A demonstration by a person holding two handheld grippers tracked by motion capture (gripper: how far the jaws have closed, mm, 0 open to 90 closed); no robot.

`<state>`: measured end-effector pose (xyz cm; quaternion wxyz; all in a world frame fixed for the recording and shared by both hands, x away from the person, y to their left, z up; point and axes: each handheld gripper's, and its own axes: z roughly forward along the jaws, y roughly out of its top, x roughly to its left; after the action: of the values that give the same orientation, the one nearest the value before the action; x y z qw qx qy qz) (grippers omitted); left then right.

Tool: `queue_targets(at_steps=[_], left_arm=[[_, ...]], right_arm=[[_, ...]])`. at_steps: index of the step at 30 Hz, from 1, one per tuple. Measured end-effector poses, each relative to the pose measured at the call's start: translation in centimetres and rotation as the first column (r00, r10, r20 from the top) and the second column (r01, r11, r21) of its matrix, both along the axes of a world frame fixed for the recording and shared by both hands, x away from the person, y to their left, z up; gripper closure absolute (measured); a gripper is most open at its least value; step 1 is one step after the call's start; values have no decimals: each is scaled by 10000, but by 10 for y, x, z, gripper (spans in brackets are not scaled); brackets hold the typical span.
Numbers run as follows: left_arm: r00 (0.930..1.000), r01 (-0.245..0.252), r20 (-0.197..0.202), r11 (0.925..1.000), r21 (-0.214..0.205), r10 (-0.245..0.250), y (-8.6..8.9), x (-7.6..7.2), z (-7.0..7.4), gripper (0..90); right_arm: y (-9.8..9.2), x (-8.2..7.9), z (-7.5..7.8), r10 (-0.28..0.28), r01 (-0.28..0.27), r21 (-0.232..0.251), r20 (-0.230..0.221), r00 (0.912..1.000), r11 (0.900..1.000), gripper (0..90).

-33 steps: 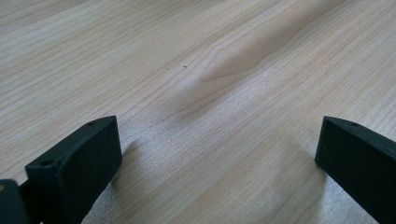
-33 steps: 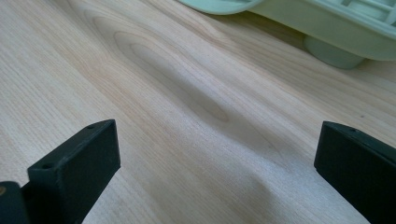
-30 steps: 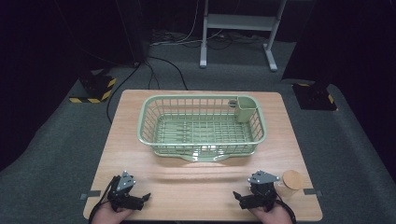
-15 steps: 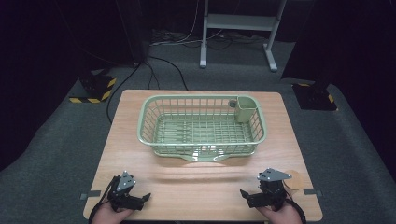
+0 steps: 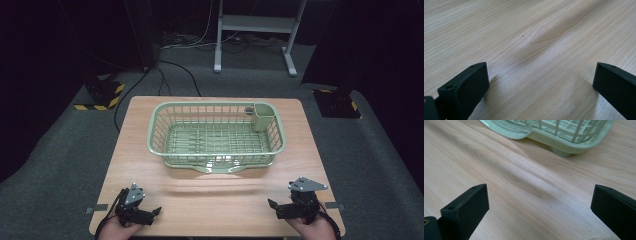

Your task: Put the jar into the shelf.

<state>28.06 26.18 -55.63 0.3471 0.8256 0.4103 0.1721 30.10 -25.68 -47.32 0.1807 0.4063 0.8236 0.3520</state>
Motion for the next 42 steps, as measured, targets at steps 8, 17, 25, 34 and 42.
queue_targets(at_steps=[8,17,25,34,42], left_arm=[[10000,12,5,10000,27,-12,0,0,0,6],[10000,-5,1,10000,0,5,0,0,0,6],[10000,-6,2,10000,0,6,0,0,0,6],[10000,14,8,10000,46,-14,0,0,0,6],[10000,12,9,10000,41,-12,0,0,0,6]], right_arm=[[-12,0,8,-237,237,37,129,9996,9997,16],[-29,-2,16,-526,527,-35,248,9983,9986,17],[-44,-3,21,-874,880,-172,313,9957,9960,18],[-58,-6,21,-1282,1291,-268,327,9912,9913,18],[-69,-8,17,-1646,1657,-288,361,9857,9858,18]])
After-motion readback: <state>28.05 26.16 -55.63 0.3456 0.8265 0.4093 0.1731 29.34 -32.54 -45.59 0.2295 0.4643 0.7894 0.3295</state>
